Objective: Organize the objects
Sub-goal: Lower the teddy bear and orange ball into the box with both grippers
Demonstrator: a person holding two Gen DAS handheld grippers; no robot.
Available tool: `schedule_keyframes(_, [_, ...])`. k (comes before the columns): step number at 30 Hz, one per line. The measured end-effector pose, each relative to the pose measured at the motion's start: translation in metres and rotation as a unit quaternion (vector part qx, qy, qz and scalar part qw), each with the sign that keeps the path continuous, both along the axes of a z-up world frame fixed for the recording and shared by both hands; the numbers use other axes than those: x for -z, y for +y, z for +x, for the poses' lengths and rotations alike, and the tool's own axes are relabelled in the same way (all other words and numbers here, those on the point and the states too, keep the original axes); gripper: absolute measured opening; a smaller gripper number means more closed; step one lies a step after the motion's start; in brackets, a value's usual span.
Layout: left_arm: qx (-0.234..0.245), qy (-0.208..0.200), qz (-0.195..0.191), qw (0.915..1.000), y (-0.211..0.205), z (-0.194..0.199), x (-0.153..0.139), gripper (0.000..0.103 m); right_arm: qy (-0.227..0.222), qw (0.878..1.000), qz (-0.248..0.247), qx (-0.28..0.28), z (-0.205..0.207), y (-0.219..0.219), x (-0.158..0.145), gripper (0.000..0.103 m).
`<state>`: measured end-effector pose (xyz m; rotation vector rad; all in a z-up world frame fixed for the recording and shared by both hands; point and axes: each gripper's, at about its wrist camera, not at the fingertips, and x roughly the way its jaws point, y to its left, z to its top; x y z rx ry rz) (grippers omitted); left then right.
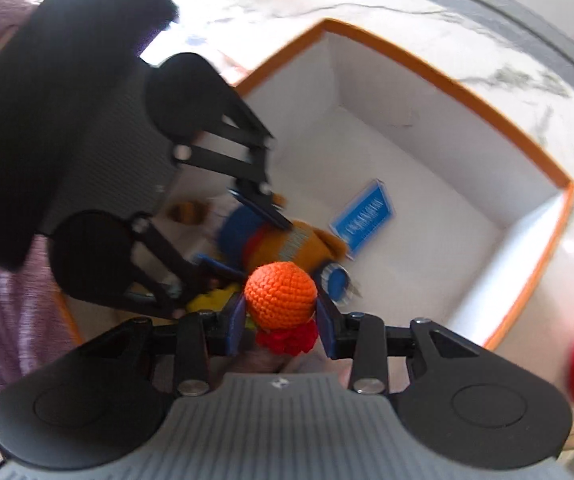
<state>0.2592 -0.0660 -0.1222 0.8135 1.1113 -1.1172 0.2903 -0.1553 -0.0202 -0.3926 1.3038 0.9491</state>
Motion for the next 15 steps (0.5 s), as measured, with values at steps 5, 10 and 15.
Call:
schedule_keyframes(5, [0.002,0.003,-0.002,1.0,0.005,0.003,0.004,0.038,-0.007,1.0,0.002,-0.007,-0.002,0.009,0.005,0.04])
schedule_keyframes(10, [-0.017,-0.004,-0.015,0.9997,0.021,0.01,-0.006,0.039,-0.004,1.0,0.014,0.003,-0.003,0.006,0.0,0.04])
schedule_keyframes(15, [-0.017,-0.026,-0.01,0.9994,0.044,0.005,-0.027,0.039,0.011,0.999,0.032,-0.006,-0.01,0.012,-0.002,0.04])
